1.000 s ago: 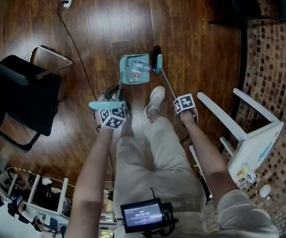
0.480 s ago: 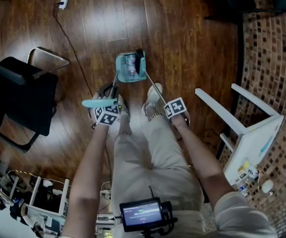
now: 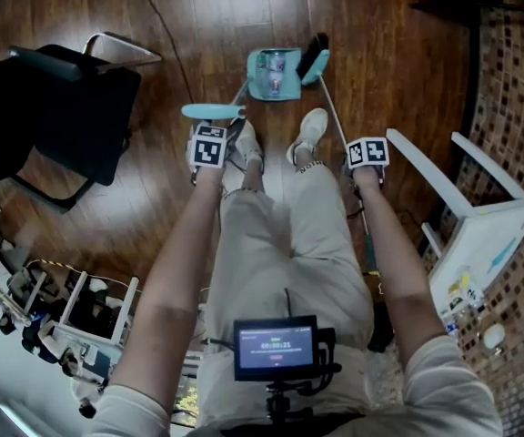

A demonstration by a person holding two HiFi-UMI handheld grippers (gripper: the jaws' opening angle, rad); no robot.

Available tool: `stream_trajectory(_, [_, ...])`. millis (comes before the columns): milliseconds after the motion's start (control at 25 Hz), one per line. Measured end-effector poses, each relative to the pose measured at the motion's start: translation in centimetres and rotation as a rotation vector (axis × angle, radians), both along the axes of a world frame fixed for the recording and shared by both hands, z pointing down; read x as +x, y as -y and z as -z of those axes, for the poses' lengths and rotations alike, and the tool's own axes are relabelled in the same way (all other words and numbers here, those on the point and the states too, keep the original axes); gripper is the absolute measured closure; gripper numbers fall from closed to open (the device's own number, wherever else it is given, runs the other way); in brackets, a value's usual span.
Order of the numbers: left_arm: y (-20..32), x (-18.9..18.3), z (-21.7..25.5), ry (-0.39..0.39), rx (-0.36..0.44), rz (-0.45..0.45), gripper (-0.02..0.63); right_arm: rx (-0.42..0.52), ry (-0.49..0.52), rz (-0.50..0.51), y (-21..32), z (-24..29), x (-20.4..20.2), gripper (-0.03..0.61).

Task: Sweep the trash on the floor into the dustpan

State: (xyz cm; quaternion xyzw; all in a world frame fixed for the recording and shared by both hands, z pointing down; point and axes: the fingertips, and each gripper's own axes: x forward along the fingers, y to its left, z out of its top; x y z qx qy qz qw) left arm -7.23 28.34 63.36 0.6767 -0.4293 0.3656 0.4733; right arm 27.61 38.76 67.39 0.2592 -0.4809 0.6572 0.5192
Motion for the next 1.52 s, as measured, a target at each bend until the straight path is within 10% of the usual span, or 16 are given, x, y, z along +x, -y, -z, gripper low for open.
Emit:
stream_trajectory(440, [-6.6,-4.6,10.9,-0.045,-0.106,-0.030,0.299,0.135,0.015,-0.080,2.1,7.7,0.2,0.532])
stream_trajectory(760, [-4.6,-8.9,21.3,0.009,0.045,-0.097,0.304,0.153,0.059,-0.082,0.4,12.6,1.6,0.532])
stream_trajectory(1200, [-3.3,-7.8,35.1,-0.116,0.302,-0.062,0.548,0.195,0.118,-0.093,-1.2,19.5,3.2,0.531])
stream_trajectory(1520, [-7.2,-6.2,36.6,-0.057,0.247,0.244,0.611,0.221,0.167,-0.106,-2.7,25.0,4.1,0.531])
